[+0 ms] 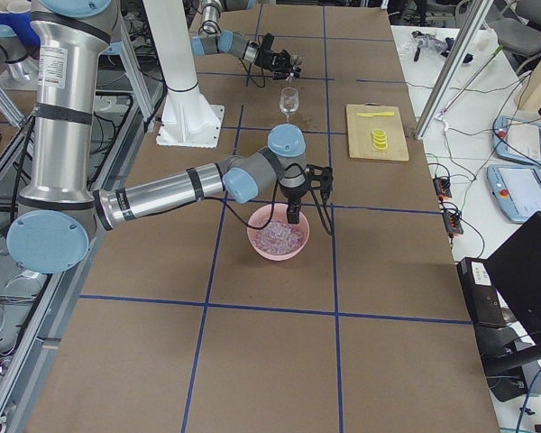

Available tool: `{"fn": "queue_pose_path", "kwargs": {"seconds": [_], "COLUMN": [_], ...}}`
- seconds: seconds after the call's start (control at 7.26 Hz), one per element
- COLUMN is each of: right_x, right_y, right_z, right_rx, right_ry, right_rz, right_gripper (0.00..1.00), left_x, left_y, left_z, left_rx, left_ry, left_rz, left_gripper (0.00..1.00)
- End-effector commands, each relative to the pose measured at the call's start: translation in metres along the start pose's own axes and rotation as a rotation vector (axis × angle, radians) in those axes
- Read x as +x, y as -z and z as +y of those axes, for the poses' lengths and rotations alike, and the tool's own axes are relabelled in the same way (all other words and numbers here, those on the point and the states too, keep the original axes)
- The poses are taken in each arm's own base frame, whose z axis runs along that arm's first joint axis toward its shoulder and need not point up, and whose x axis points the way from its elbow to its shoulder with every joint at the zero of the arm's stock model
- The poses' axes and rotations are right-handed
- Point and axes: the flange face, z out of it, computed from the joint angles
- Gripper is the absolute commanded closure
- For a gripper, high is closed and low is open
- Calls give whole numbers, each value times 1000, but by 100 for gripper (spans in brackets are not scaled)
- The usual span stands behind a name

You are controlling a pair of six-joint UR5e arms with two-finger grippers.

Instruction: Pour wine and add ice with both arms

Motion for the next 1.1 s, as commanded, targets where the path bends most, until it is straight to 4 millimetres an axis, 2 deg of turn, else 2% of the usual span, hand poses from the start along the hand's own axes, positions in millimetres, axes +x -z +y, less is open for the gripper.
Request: {"fn": "queue_pose_path", "kwargs": {"seconds": [0.0, 0.28, 0.55, 0.96], "right_x": [-3, -8, -8, -10], "right_y": [-6, -20, -21, -21], "right_z": [3, 12, 13, 13], "right_rx": [-11, -1, -3, -5], "right_ry": [5, 33, 21, 18], "right_rz": [4, 54, 55, 50], "right_gripper": [0, 0, 0, 0], "left_x": [4, 2, 1, 12], "left_y": [0, 1, 1, -4], "left_z": [0, -6, -7, -6], "left_rx": [3, 30, 34, 30], "left_ry": [-126, -286, -420, -622], "left_rz": [-4, -48, -66, -90], "left_gripper": [100, 100, 100, 100]}}
